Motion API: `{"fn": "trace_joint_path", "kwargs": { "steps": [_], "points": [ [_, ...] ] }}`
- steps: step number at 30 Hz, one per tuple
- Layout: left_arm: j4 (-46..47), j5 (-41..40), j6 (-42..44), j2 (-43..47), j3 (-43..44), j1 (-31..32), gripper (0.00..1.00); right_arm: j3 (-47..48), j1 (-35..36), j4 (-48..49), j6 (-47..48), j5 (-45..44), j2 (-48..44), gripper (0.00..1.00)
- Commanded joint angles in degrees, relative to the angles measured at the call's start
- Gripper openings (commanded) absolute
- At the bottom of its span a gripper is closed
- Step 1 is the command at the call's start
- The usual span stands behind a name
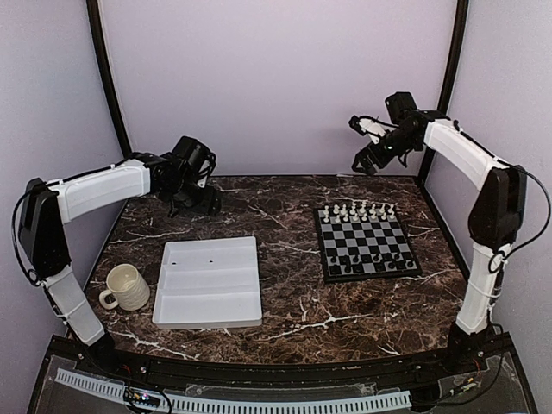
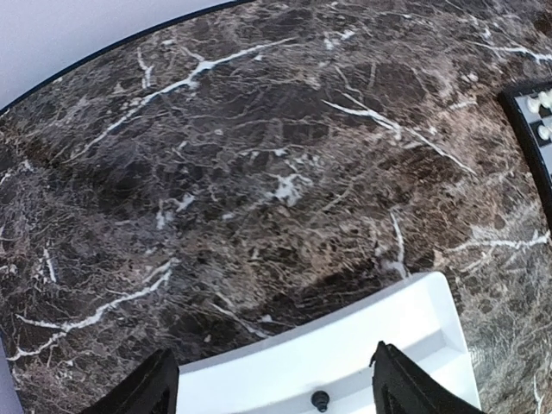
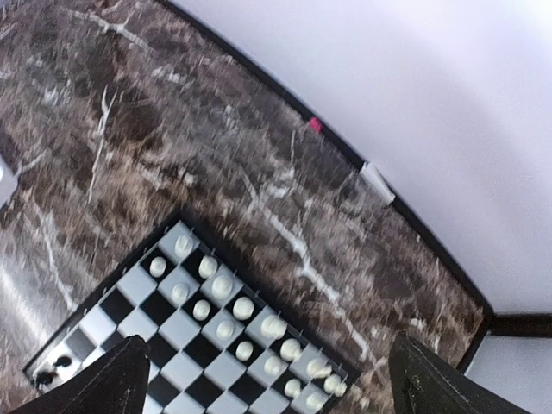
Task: Set up the chess pieces on the board
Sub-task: Pick up the pawn from the storage box.
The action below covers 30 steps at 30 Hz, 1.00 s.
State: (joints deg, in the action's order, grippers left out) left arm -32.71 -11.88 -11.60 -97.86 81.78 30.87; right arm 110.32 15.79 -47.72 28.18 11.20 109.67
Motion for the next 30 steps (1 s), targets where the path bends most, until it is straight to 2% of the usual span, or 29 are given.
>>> {"fn": "trace_joint_path", "kwargs": {
  "steps": [1, 2, 3, 5, 8, 12, 13, 16, 20, 26, 30],
  "points": [
    [-4.5, 1.4, -5.0, -3.6, 7.0, -4.2, 0.74, 14.8, 0.5, -0.1, -3.6, 7.1, 9.0, 0.99],
    [-8.0, 3.1, -5.4, -4.4, 9.1, -4.4, 0.70, 16.0, 0.4, 0.2, -5.5, 9.2, 10.2, 0.98],
    [-11.4, 6.6, -6.3, -5.7, 10.0, -4.5, 0.61, 16.2, 0.2, 1.0, -8.0, 11.4, 10.9, 0.98],
    [-13.2, 9.9, -9.4, -4.8, 9.5, -4.5, 0.54, 14.2, 0.4, 3.3, -12.1, 15.5, 11.2, 0.95],
    [-12.1, 12.8, -12.9, -1.9, 3.5, -4.6, 0.52, 8.8, 2.7, 3.6, -10.9, 18.1, 10.6, 0.93],
    [-19.2, 15.6, -16.9, -4.6, 6.6, -4.5, 0.52, 8.7, 3.4, -1.7, -12.5, 22.7, 13.7, 0.85],
    [-23.9, 16.0, -18.9, -6.7, 7.8, -4.4, 0.51, 8.0, 3.6, -2.0, -13.1, 22.4, 13.8, 0.84],
    [-29.2, 15.5, -21.8, -9.3, 10.3, -3.5, 0.50, 3.6, 4.6, -1.1, -11.3, 19.8, 12.0, 0.84],
    [-29.4, 13.5, -23.2, -10.9, 8.9, -2.3, 0.45, 2.4, 5.5, -2.0, -8.8, 15.7, 11.7, 0.84],
    [-27.7, 15.8, -24.0, -15.0, 10.1, -2.2, 0.35, 3.8, 5.5, -3.7, -7.1, 13.5, 12.1, 0.84],
    [-27.6, 16.6, -25.2, -16.9, 10.2, -1.9, 0.34, 2.4, 5.5, -3.2, -7.5, 14.0, 11.6, 0.84]
  ]
}}
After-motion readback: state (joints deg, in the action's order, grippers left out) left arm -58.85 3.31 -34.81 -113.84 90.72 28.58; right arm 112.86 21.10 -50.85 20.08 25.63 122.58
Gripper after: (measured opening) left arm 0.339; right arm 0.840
